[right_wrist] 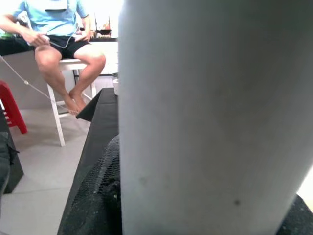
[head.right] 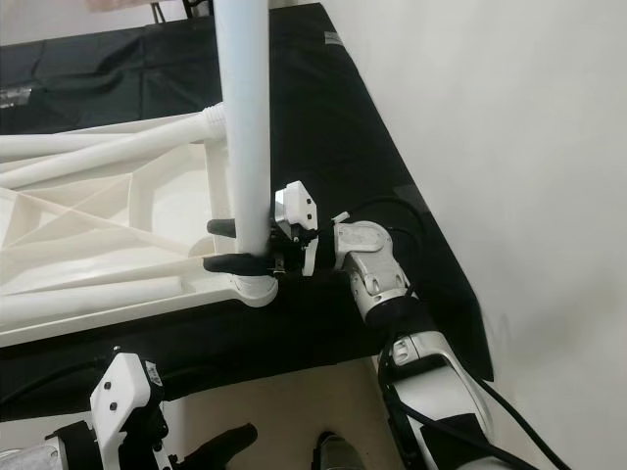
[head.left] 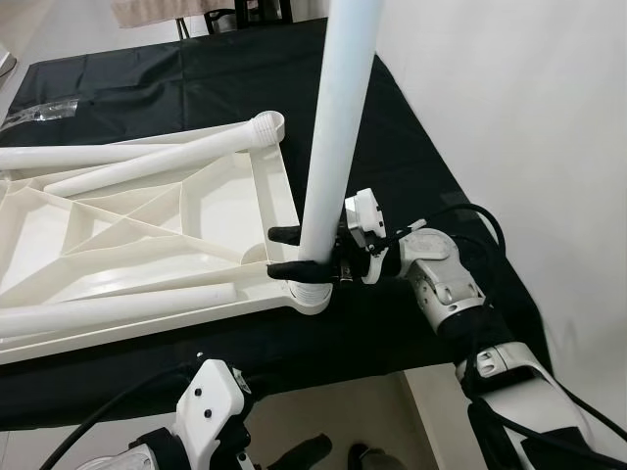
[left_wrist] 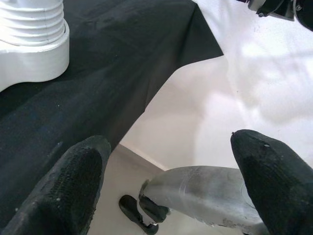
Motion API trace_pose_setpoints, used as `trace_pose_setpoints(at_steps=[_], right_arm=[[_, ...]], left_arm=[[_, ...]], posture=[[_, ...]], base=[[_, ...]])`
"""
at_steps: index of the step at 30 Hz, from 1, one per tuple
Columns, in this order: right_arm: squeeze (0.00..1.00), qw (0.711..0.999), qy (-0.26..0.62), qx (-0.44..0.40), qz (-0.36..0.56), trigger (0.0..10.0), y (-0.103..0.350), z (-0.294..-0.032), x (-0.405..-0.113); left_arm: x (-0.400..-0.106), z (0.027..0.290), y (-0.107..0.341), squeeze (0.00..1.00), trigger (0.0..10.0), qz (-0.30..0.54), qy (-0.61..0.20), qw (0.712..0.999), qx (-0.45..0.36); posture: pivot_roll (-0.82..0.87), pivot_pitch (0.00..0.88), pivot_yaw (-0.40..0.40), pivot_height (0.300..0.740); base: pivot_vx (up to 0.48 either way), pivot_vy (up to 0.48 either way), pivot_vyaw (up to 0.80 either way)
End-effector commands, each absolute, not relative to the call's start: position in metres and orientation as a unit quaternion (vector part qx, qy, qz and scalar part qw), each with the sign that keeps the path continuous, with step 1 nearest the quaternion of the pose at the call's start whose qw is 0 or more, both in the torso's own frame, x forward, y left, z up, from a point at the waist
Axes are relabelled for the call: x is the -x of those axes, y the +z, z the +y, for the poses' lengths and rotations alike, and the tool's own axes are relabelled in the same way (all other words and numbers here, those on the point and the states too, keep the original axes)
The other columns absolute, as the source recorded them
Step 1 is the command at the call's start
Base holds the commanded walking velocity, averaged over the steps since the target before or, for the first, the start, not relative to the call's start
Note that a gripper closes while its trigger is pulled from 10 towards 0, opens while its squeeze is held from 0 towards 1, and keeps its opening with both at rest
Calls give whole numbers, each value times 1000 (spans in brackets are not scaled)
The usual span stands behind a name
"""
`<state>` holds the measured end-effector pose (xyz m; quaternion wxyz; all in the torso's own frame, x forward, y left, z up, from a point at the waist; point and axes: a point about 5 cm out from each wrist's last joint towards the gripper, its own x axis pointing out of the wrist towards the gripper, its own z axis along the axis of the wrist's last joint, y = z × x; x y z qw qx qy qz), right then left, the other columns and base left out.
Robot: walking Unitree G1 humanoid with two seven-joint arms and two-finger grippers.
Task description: Building children table
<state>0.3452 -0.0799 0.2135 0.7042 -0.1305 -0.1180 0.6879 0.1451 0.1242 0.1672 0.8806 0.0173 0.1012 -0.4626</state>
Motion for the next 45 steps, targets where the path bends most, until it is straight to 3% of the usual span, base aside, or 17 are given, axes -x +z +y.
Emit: trace_pose_setpoints(at_steps=[1,14,18,22,30,32,36,45], right_arm=[[0,684,692,227,-38,10000,174,-84,-339],[0,714,642,273,-54,10000,174,-78,-345],[0,740,610,279,-43,10000,164,-74,-347],[0,740,614,272,-31,10000,156,-71,-343],[0,764,614,199,0,10000,163,-70,-350],[0,784,606,132,17,10000,171,-70,-356],[0,795,602,65,38,10000,174,-68,-359],[0,817,567,34,95,10000,159,-72,-363]], left_arm=[[-142,127,166,0,10000,116,-462,879,-23],[-143,126,167,0,10000,113,-462,879,-20],[-143,125,168,0,10000,112,-462,880,-19],[-144,125,168,0,10000,112,-462,880,-19],[-145,124,168,0,10000,111,-462,880,-18],[-146,124,167,0,10000,110,-462,880,-17],[-146,123,167,0,10000,109,-461,881,-16],[-145,123,168,0,10000,108,-460,881,-15]], posture=[[62,323,7,740],[55,328,0,740],[52,334,1,740],[51,333,1,740],[46,330,-5,740],[44,329,-10,740],[42,329,-11,740],[47,334,-10,740]], base=[[0,0,0],[0,0,0],[0,0,0],[0,0,0],[0,0,0],[0,0,0],[0,0,0],[0,0,0]])
